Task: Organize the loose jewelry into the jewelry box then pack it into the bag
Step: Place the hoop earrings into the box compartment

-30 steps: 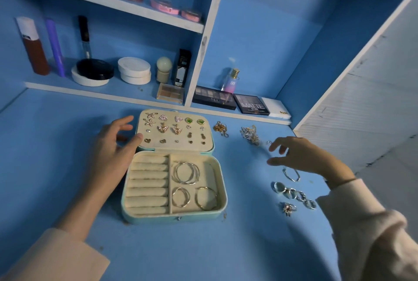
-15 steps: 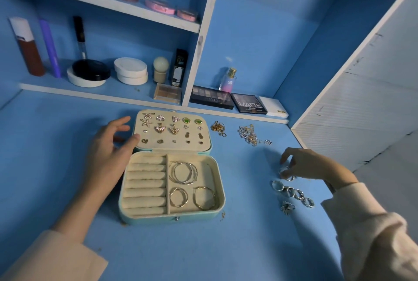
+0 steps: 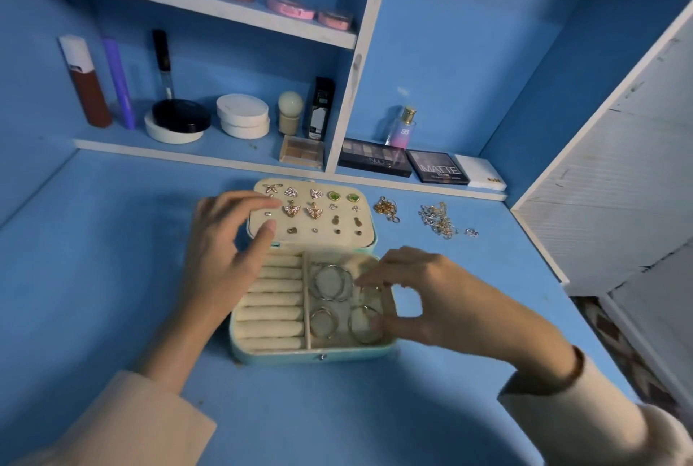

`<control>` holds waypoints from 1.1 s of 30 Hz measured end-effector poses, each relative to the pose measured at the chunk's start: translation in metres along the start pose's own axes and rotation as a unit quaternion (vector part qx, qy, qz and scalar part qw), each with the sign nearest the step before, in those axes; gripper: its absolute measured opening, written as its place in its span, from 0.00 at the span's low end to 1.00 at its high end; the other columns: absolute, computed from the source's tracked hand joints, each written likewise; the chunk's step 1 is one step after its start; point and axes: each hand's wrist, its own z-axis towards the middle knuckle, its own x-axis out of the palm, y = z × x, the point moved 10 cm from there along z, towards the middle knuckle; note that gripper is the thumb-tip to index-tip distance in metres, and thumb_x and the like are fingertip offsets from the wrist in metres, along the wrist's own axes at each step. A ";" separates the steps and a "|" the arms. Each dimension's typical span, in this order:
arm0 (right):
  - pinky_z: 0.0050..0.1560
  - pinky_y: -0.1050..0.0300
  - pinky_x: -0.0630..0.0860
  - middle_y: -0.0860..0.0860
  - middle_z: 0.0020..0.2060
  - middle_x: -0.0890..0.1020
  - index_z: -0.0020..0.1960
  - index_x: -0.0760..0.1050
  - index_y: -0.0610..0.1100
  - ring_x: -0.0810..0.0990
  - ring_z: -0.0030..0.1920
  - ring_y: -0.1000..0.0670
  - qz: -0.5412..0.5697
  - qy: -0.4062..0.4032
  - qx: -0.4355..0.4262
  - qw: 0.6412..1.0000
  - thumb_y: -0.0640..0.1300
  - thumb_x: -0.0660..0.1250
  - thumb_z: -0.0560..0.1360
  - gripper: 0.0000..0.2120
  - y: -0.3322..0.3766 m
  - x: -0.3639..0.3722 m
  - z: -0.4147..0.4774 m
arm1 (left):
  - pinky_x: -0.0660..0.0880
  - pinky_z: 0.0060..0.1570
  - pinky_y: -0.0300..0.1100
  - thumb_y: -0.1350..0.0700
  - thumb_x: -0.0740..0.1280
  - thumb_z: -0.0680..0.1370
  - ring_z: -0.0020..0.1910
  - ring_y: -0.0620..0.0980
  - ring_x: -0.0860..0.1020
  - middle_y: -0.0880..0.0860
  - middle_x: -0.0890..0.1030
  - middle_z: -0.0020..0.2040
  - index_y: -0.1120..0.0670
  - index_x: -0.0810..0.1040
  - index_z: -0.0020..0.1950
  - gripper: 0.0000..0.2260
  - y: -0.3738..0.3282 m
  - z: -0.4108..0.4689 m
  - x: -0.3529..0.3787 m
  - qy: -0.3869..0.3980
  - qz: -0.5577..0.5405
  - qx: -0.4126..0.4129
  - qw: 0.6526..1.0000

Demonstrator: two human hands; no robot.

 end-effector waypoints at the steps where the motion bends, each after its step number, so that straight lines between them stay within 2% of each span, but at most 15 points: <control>1: 0.53 0.65 0.68 0.55 0.52 0.76 0.63 0.75 0.51 0.70 0.52 0.58 -0.017 0.010 -0.002 1.000 0.51 0.70 0.72 0.20 0.005 0.006 0.002 | 0.62 0.58 0.35 0.49 0.61 0.74 0.55 0.51 0.70 0.47 0.78 0.52 0.51 0.83 0.49 0.12 -0.011 -0.001 0.003 0.022 0.005 0.033 0.999; 3: 0.49 0.66 0.63 0.54 0.52 0.75 0.63 0.75 0.52 0.69 0.54 0.56 -0.073 0.021 -0.012 0.997 0.51 0.68 0.73 0.19 0.011 0.014 0.006 | 0.60 0.61 0.36 0.48 0.60 0.75 0.58 0.50 0.68 0.46 0.78 0.53 0.49 0.85 0.43 0.14 -0.026 -0.004 0.011 0.073 0.003 0.072 0.995; 6: 0.44 0.66 0.58 0.53 0.49 0.75 0.57 0.77 0.50 0.68 0.53 0.55 -0.116 0.033 -0.012 0.993 0.51 0.66 0.73 0.14 0.010 0.022 0.008 | 0.58 0.66 0.43 0.46 0.59 0.76 0.63 0.48 0.65 0.43 0.76 0.57 0.45 0.86 0.41 0.16 -0.035 -0.013 0.023 0.140 -0.004 0.100 0.985; 11: 0.49 0.62 0.63 0.53 0.50 0.74 0.54 0.78 0.51 0.69 0.54 0.53 -0.128 0.053 -0.003 0.990 0.52 0.65 0.72 0.12 0.006 0.027 0.011 | 0.50 0.69 0.38 0.37 0.54 0.75 0.70 0.39 0.56 0.38 0.70 0.63 0.48 0.85 0.36 0.25 -0.037 -0.021 0.042 0.226 0.016 0.092 0.970; 13: 0.49 0.62 0.62 0.53 0.50 0.74 0.55 0.77 0.51 0.69 0.54 0.53 -0.131 0.059 -0.002 0.990 0.52 0.65 0.72 0.13 0.005 0.030 0.012 | 0.47 0.69 0.36 0.33 0.50 0.75 0.71 0.40 0.54 0.38 0.67 0.65 0.44 0.81 0.30 0.27 -0.035 -0.024 0.048 0.251 0.044 0.088 0.963; 16: 0.47 0.63 0.63 0.54 0.50 0.75 0.57 0.77 0.51 0.69 0.54 0.54 -0.118 0.061 -0.003 0.991 0.52 0.66 0.72 0.14 0.003 0.029 0.012 | 0.43 0.68 0.33 0.30 0.46 0.74 0.73 0.41 0.52 0.38 0.65 0.66 0.36 0.68 0.24 0.23 -0.031 -0.025 0.053 0.268 0.069 0.078 0.958; 17: 0.47 0.63 0.64 0.54 0.50 0.75 0.57 0.77 0.51 0.69 0.53 0.55 -0.094 0.049 0.002 0.994 0.51 0.67 0.73 0.14 0.002 0.027 0.012 | 0.43 0.68 0.33 0.30 0.46 0.74 0.73 0.41 0.52 0.39 0.65 0.66 0.35 0.67 0.25 0.23 -0.030 -0.026 0.053 0.268 0.072 0.079 0.957; 19: 0.50 0.59 0.70 0.55 0.46 0.75 0.55 0.79 0.51 0.69 0.49 0.56 -0.026 -0.006 0.014 1.000 0.48 0.67 0.73 0.10 -0.003 0.017 0.011 | 0.42 0.68 0.32 0.29 0.44 0.75 0.73 0.42 0.52 0.40 0.66 0.64 0.38 0.74 0.29 0.26 -0.031 -0.026 0.052 0.260 0.080 0.089 0.958; 22: 0.46 0.54 0.73 0.56 0.40 0.76 0.49 0.80 0.50 0.71 0.46 0.55 0.027 -0.109 0.046 0.993 0.45 0.68 0.74 0.06 -0.021 0.007 0.007 | 0.43 0.67 0.32 0.29 0.41 0.74 0.72 0.41 0.51 0.42 0.65 0.63 0.46 0.82 0.38 0.35 -0.031 -0.024 0.049 0.246 0.087 0.081 0.962; 25: 0.42 0.64 0.69 0.55 0.40 0.78 0.49 0.82 0.50 0.72 0.43 0.55 0.071 -0.192 0.099 0.974 0.47 0.67 0.73 0.07 -0.041 0.005 0.003 | 0.48 0.68 0.39 0.28 0.39 0.74 0.73 0.42 0.51 0.43 0.64 0.63 0.46 0.82 0.40 0.36 -0.030 -0.024 0.047 0.236 0.111 0.070 0.963; 28: 0.42 0.71 0.65 0.54 0.41 0.77 0.48 0.82 0.51 0.72 0.44 0.57 0.092 -0.235 0.123 0.960 0.50 0.62 0.70 0.12 -0.047 0.010 0.002 | 0.46 0.68 0.39 0.28 0.39 0.74 0.72 0.45 0.52 0.45 0.66 0.62 0.45 0.82 0.39 0.36 -0.036 -0.024 0.044 0.216 0.133 0.084 0.964; 29: 0.43 0.69 0.66 0.53 0.42 0.76 0.47 0.82 0.50 0.72 0.45 0.55 0.088 -0.244 0.118 0.959 0.48 0.62 0.70 0.12 -0.045 0.011 0.002 | 0.45 0.68 0.38 0.28 0.39 0.74 0.72 0.45 0.53 0.45 0.66 0.61 0.45 0.82 0.40 0.36 -0.037 -0.025 0.043 0.212 0.139 0.089 0.963; 33: 0.49 0.53 0.71 0.48 0.50 0.76 0.43 0.80 0.51 0.69 0.54 0.49 0.019 -0.253 0.059 0.966 0.47 0.62 0.70 0.09 -0.028 0.018 0.005 | 0.45 0.69 0.38 0.29 0.40 0.76 0.72 0.46 0.54 0.47 0.67 0.62 0.44 0.82 0.42 0.34 -0.039 -0.025 0.042 0.201 0.137 0.104 0.965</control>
